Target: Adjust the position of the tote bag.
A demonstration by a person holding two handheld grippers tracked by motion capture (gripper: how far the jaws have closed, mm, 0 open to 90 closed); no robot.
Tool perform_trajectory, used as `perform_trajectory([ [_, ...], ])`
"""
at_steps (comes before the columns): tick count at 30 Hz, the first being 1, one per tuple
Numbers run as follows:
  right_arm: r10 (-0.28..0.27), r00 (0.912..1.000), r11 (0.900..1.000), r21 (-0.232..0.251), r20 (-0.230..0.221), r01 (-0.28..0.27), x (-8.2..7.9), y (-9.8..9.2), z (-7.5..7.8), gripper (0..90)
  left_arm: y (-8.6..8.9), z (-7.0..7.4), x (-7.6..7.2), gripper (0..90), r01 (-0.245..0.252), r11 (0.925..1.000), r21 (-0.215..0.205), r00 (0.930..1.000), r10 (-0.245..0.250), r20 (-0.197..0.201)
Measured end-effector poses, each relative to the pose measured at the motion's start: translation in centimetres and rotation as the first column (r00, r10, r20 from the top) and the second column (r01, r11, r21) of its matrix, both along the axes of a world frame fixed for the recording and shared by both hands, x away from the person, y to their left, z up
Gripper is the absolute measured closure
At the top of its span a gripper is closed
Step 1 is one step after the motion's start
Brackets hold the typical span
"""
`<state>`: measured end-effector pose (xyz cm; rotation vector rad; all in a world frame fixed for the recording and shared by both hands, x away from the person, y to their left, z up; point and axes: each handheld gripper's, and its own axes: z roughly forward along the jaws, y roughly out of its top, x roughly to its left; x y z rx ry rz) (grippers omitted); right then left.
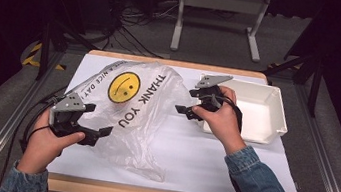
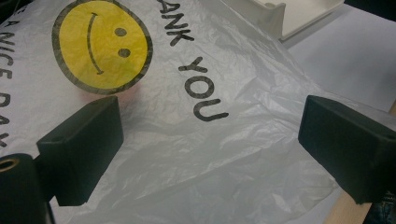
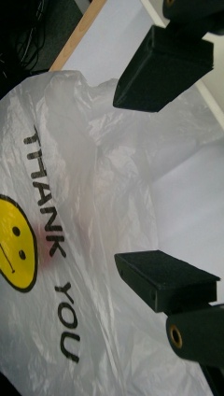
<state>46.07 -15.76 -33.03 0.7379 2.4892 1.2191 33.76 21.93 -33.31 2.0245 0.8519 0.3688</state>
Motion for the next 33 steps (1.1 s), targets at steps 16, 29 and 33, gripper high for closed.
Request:
perform_trajectory([
  [16, -0.096, 0.9934, 0.993, -0.079, -0.062, 0.091, 6.0, 1.5, -2.6, 16.9, 1.3, -0.1, -0.9, 7.3, -0.037, 0.9993, -0.009, 0.9993, 0.037, -0.002],
  [29, -0.101, 0.9918, 0.985, -0.147, -0.078, 0.089, 7.6, 2.6, -3.2, 31.8, 1.6, -0.2, -1.2, 7.3, -0.048, 0.9988, -0.004, 0.9988, 0.048, -0.01],
  [33, -0.112, 0.9893, 0.983, -0.154, -0.093, 0.097, 8.0, 2.9, -3.4, 43.9, 1.5, -0.2, -1.1, 7.3, -0.044, 0.9991, 0.0, 0.999, 0.044, -0.008],
])
